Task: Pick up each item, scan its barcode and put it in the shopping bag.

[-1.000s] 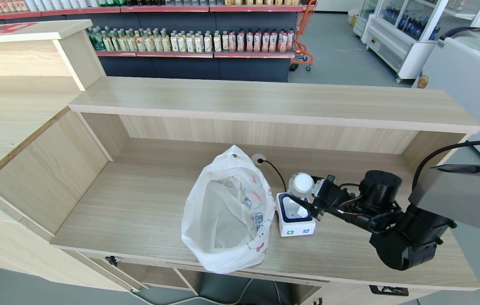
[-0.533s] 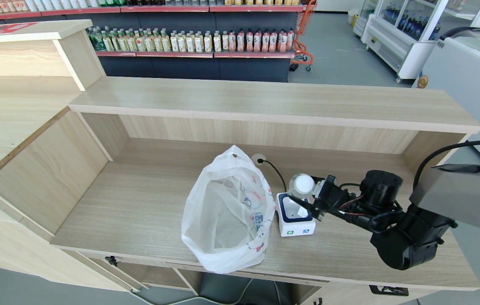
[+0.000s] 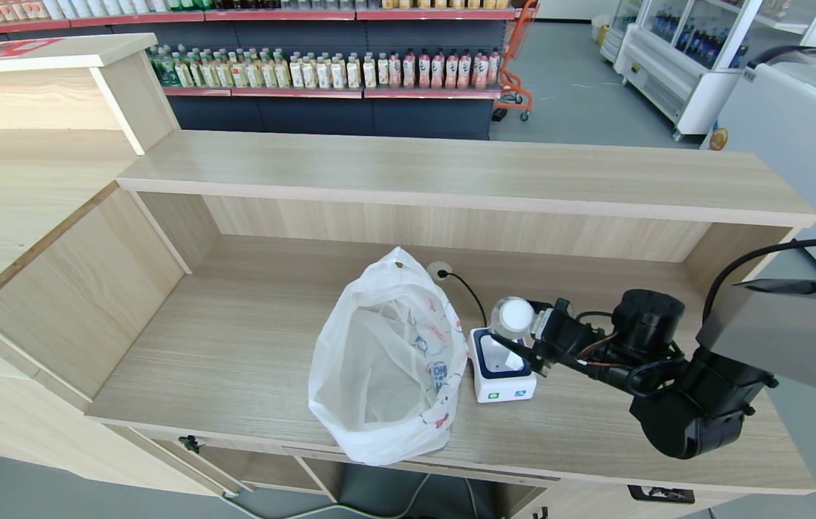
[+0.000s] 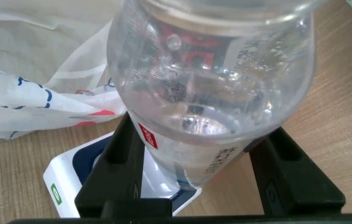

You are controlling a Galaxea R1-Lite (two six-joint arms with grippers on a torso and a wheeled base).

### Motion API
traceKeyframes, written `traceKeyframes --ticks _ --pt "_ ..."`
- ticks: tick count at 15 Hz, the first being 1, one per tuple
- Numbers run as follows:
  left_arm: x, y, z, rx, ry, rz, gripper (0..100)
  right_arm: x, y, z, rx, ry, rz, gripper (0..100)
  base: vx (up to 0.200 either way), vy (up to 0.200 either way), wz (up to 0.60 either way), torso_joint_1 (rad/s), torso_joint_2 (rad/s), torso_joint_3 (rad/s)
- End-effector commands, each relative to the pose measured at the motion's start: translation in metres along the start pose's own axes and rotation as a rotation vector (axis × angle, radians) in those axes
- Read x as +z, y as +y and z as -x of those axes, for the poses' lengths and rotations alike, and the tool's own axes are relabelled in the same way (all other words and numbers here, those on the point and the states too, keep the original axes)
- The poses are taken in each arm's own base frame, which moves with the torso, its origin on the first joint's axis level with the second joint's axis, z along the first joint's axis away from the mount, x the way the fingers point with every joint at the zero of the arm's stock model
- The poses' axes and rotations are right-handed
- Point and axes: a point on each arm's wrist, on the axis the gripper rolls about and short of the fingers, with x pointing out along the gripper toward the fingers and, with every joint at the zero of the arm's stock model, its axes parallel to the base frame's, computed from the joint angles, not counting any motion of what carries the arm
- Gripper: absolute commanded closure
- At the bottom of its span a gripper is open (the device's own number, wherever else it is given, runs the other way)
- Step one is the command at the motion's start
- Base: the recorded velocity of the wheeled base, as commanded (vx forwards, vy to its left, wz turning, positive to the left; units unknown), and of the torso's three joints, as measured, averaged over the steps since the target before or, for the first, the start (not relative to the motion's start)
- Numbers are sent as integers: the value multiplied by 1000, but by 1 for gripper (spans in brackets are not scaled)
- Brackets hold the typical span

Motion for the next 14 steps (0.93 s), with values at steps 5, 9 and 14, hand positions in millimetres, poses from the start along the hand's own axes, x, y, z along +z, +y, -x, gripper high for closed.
traceKeyframes --ticks 5,9,14 --pt "0 0 0 1 -1 0 0 27 -34 14 -82 -67 -3 100 0 0 0 0 0 0" --pt "0 0 0 0 -1 0 0 72 -78 59 -327 -43 -261 100 0 0 0 0 0 0" --pt "0 0 0 1 0 0 0 93 -28 106 -417 149 -709 100 0 0 0 0 0 0"
